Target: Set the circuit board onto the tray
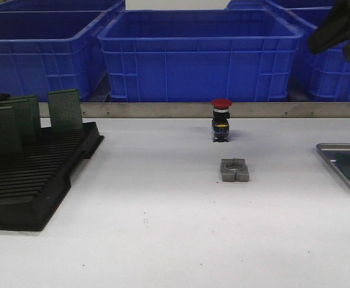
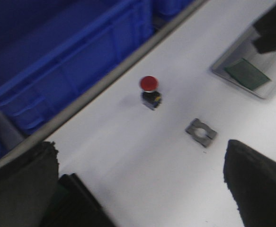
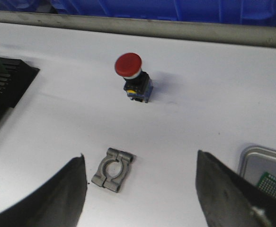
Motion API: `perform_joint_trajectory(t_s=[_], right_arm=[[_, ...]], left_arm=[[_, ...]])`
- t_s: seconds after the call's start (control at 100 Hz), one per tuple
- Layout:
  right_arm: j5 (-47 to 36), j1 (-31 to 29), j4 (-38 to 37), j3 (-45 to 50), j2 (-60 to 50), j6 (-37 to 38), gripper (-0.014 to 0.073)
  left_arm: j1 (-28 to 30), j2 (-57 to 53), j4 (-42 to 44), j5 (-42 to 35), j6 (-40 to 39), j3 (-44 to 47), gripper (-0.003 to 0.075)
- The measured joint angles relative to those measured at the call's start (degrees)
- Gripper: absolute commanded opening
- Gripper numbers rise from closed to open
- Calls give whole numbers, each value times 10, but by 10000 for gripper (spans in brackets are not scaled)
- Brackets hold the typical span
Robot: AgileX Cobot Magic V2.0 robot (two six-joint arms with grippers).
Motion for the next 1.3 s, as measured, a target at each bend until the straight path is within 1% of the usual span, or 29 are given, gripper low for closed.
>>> perform_joint_trajectory(t_s=[0.13,0.25,0.48,0.61,0.73,0.86,1.06,1.16,1.3], right_arm=[[-49,23,-11,27,-56,0,507],[-89,26,-14,60,-118,0,507],[-156,26,-16,139,-272,-1,507],[-197,26,-16,193,-362,-1,507],[-211,26,-16,242,-453,-1,507],[-212,26,-16,284,-537,-1,507],[-212,26,-16,340,-639,-2,507],[-212,26,-16,355,-665,-2,507],[-212,26,-16,368,-671,-2,507]], left_arm=[[56,-65,-12,-45,-10,67,650],[85,-133,-18,-84,-11,144,650],[97,-278,-27,-191,-11,313,650],[97,-364,-34,-228,-13,388,650],[97,-426,-36,-255,-21,447,650],[97,-472,-37,-267,-25,487,650],[97,-500,-38,-287,-25,530,650],[97,-503,-39,-306,-27,537,638],[97,-505,-41,-322,-27,538,596]])
